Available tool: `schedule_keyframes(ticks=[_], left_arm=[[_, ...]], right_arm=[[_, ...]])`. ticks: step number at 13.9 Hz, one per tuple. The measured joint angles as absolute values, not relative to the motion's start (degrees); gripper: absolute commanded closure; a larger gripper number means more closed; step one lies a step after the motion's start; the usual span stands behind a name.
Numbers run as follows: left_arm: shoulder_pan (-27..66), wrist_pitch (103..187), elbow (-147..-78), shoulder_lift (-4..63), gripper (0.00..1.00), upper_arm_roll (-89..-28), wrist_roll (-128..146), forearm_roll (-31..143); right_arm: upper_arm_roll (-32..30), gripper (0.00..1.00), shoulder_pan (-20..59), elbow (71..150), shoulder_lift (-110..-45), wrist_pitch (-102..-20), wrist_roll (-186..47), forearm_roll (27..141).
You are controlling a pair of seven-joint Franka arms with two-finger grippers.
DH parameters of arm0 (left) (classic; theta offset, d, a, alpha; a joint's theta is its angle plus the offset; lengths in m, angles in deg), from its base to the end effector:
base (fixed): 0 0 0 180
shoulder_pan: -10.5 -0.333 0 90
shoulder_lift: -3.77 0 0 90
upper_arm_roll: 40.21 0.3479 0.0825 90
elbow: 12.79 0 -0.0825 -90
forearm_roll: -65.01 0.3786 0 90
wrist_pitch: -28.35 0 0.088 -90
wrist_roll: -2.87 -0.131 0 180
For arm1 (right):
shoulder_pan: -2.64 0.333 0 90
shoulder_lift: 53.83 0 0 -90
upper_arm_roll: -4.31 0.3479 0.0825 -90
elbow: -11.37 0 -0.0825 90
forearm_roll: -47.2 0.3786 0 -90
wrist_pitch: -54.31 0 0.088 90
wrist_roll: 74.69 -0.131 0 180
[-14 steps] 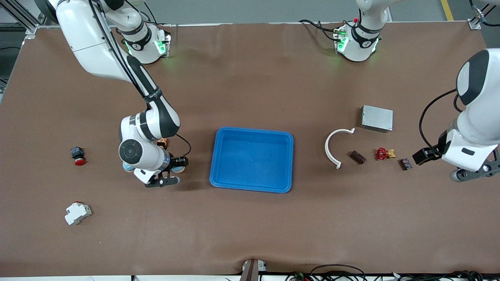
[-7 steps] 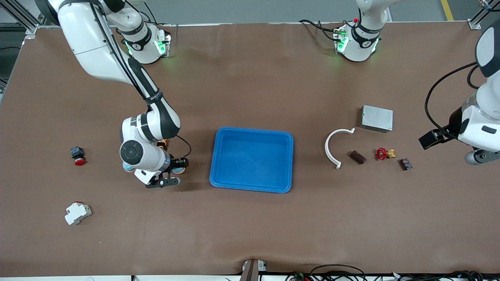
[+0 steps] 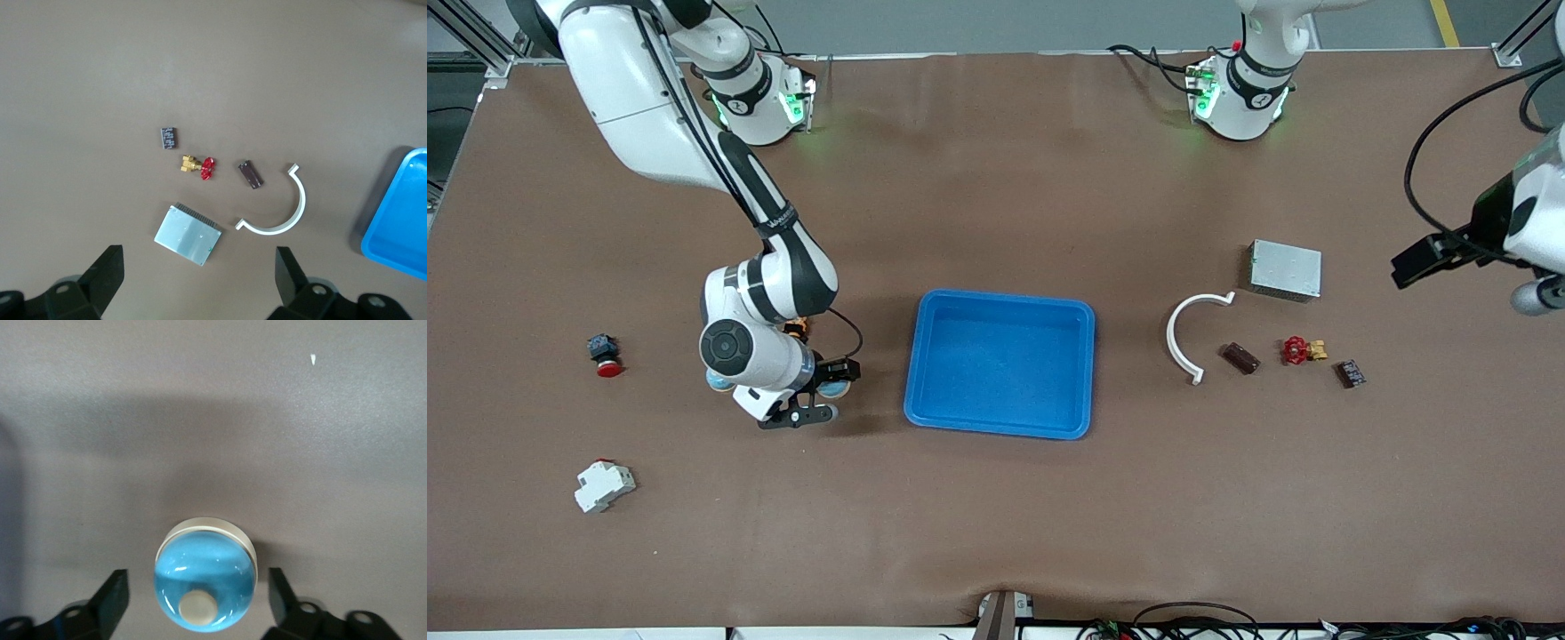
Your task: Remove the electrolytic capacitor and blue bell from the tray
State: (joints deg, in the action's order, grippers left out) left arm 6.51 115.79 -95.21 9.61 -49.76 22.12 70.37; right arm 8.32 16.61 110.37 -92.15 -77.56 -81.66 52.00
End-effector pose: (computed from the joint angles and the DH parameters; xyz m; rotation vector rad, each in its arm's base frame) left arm 0.5781 -0.0380 0.6336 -3.0414 -0.3717 -0.0058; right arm 0.6406 0.2070 0.1948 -3.0502 -0.1836 0.1753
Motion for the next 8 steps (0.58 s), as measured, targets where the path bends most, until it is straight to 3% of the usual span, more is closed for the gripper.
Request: schedule_keyframes(ticks=[4, 8], left_arm=[[10.7, 116.8, -101.1, 3.6, 0.0, -44.0, 18.0, 68.5], [11.8, 118.0, -105.5, -0.2, 0.0, -40.7, 14.7, 66.7]], right_arm=[[8.5, 0.0, 16.7, 108.8, -89.1, -69.9, -82.4, 52.0], [8.8, 0.0, 17.2, 107.7, -79.8, -55.2, -86.0, 52.0]])
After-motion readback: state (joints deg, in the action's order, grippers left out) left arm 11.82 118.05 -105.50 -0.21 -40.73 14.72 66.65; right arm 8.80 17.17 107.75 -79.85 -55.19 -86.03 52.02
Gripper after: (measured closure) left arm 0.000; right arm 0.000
